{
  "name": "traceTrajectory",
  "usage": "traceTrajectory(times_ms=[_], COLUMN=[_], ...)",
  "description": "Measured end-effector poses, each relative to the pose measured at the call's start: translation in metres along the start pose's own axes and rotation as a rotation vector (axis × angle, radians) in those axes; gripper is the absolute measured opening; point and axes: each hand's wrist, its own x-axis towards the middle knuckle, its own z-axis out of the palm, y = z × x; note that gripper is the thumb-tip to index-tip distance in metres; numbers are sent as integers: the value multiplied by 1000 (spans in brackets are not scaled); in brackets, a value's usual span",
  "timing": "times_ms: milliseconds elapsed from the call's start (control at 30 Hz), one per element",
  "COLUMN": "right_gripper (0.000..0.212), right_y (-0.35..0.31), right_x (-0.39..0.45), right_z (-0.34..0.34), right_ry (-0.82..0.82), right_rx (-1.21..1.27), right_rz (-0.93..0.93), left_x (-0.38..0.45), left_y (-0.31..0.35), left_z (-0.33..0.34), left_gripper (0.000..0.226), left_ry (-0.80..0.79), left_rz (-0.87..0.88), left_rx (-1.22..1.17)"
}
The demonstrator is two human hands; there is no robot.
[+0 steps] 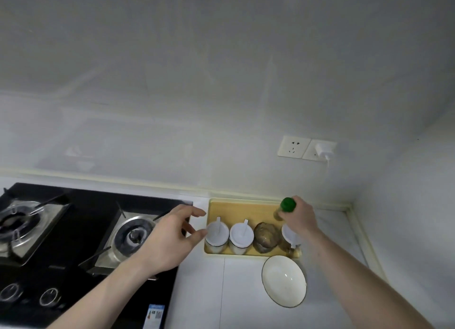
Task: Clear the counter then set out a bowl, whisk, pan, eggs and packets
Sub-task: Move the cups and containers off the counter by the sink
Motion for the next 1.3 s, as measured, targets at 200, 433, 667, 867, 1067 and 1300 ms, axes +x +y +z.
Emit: traceTrajectory(times_ms=[200,433,667,867,1067,1300], right_gripper=[29,26,31,61,42,44], right_y=[25,35,38,-3,-101,-209], right_x=[44,63,66,34,-72,-195], right_z=[17,41,42,20,31,102], right_ry=[-75,-170,-203,-113,-185,-626], right_rx=[-184,-307,-296,-187,45,103], right_rz=[80,181,248,93,-277,-658], left_x=[-8,-16,-18,-26,-79,-163], left_y=[-14,-23,-30,-36,-62,-105], left_z=[-7,-17,-19,-26,-57,-111], left_gripper=[30,29,28,28,29,37], left_ry=[35,39,50,85,150,277], left_rz=[-51,-109,-123,-107,-123,-248], left_rx=[49,41,28,-8,47,174])
